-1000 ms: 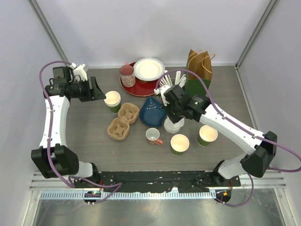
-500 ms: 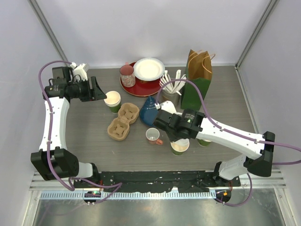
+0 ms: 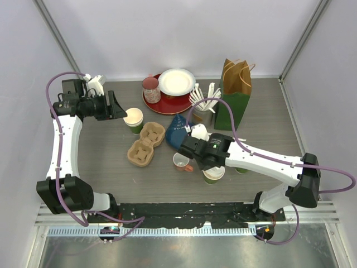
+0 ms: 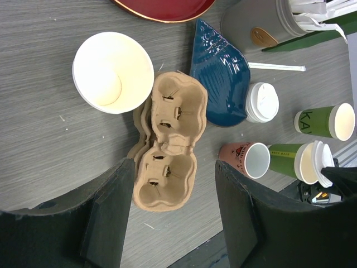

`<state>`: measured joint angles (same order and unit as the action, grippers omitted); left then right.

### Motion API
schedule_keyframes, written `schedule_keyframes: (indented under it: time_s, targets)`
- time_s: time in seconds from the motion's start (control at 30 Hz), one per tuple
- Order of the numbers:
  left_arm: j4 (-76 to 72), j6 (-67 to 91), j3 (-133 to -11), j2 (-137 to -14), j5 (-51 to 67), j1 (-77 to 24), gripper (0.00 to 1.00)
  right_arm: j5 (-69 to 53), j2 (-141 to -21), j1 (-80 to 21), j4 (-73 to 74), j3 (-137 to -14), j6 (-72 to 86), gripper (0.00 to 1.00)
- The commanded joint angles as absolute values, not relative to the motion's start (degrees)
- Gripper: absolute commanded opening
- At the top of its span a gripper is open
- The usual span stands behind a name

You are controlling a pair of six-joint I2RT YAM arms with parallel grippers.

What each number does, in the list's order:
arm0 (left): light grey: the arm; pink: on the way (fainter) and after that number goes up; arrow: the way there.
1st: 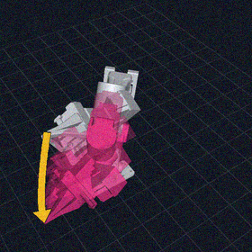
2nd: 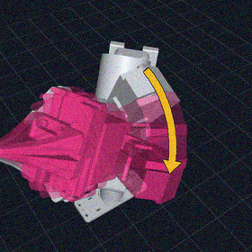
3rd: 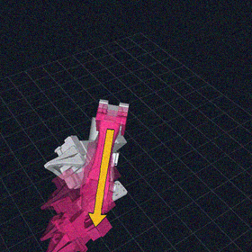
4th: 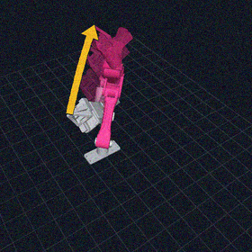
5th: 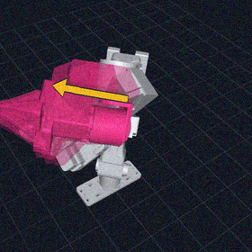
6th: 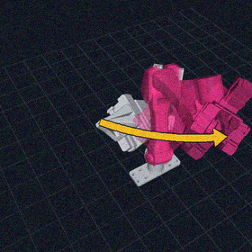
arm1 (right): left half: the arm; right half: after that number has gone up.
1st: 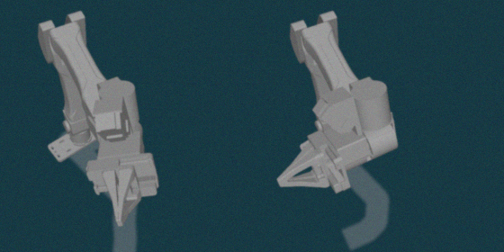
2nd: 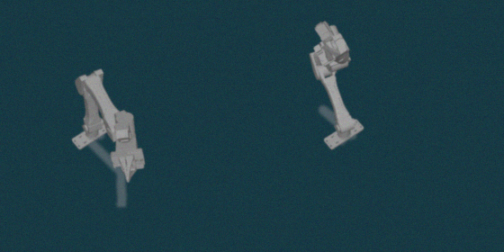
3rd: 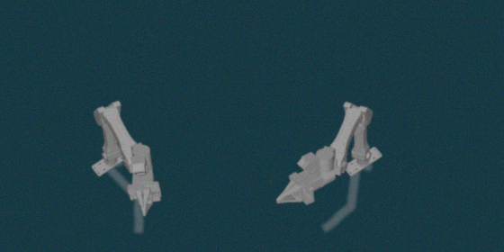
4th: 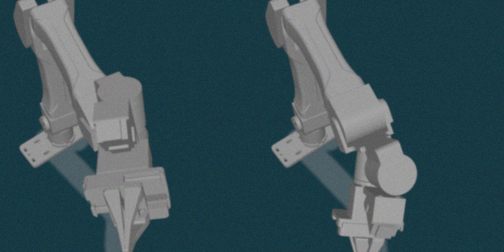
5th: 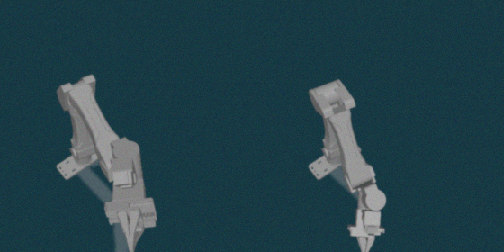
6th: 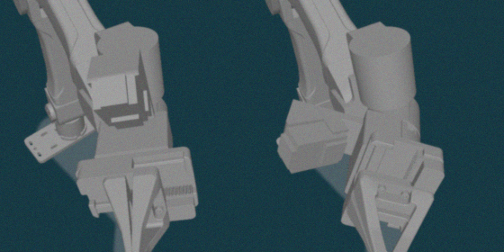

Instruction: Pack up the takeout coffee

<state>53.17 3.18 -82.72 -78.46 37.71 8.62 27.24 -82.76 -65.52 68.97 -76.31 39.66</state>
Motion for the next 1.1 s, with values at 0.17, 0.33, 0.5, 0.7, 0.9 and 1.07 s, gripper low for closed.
schedule_keyframes:
  time_s: [0.17,0.33,0.5,0.7,0.9,1.07]
  targets:
    - [52.91,2.64,-83.41,-76.99,40.25,8.44,0.63,29.97,-85.51,-65.74,68.72,-76.02,41.48,0.01]
    - [52.91,2.46,-83.58,-77.43,40.87,8.35,0.63,34.10,-87.45,-67.50,73.29,-81.99,41.75,0.01]
    - [52.82,2.37,-83.67,-77.96,41.22,8.44,0.63,36.65,-89.65,-69.52,77.60,-85.60,42.54,0.01]
    - [53.08,1.93,-83.85,-78.57,41.31,8.44,0.63,36.21,-90.26,-69.61,76.38,-82.36,42.10,0.01]
    - [53.17,1.76,-83.85,-78.92,41.31,8.44,0.63,34.72,-91.32,-69.52,74.36,-80.95,39.91,0.01]
    - [53.35,1.58,-83.85,-78.93,41.13,8.44,0.63,33.14,-91.84,-69.52,72.07,-79.81,38.94,0.01]
